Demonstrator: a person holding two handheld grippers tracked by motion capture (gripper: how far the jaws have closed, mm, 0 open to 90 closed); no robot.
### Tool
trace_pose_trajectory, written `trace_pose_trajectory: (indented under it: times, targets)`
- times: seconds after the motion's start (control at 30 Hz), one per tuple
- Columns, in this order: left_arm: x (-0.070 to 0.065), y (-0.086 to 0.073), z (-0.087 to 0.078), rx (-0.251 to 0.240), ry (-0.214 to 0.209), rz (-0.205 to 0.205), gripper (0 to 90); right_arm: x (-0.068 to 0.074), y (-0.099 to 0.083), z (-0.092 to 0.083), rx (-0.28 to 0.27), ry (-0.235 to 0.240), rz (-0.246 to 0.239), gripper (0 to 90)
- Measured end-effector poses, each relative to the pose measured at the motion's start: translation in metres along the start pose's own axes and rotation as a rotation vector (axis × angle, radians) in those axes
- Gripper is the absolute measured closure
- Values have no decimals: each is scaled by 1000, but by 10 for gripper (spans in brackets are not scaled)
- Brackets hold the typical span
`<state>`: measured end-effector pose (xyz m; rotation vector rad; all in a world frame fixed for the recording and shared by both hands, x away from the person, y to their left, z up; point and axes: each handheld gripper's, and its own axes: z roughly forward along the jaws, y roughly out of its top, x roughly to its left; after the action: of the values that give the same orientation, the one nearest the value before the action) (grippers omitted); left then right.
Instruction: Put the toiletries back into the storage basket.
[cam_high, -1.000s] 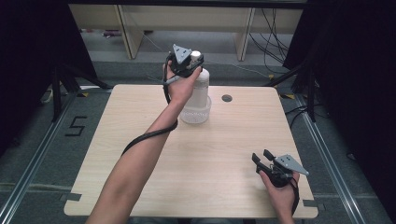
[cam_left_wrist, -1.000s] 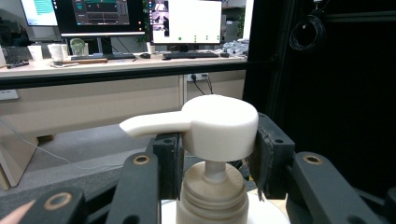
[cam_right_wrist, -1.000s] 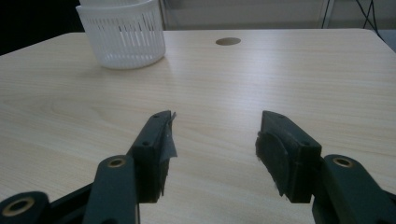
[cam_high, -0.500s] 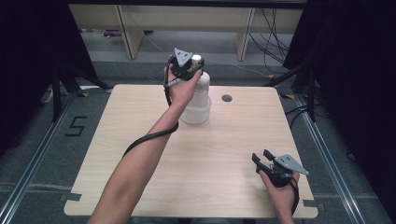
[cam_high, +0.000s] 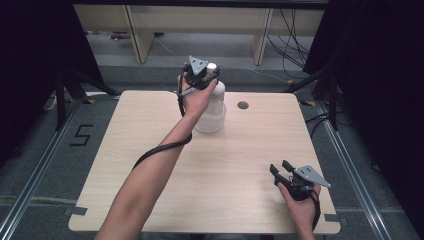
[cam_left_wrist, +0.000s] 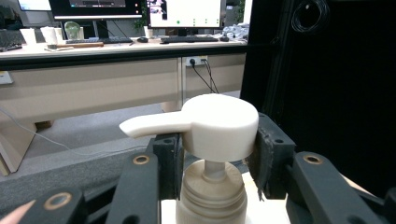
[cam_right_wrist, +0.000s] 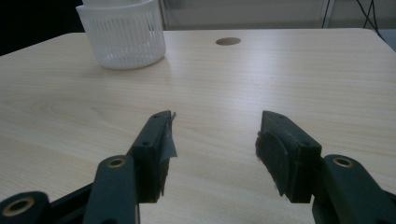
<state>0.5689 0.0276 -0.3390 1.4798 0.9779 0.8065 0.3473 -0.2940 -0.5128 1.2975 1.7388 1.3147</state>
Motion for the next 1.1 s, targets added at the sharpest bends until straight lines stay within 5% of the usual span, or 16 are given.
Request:
trace_pose_trajectory:
  times: [1.1]
  targets:
    - [1, -21, 7, 52, 3, -14, 588, 0, 0, -1, 4, 3, 5, 456]
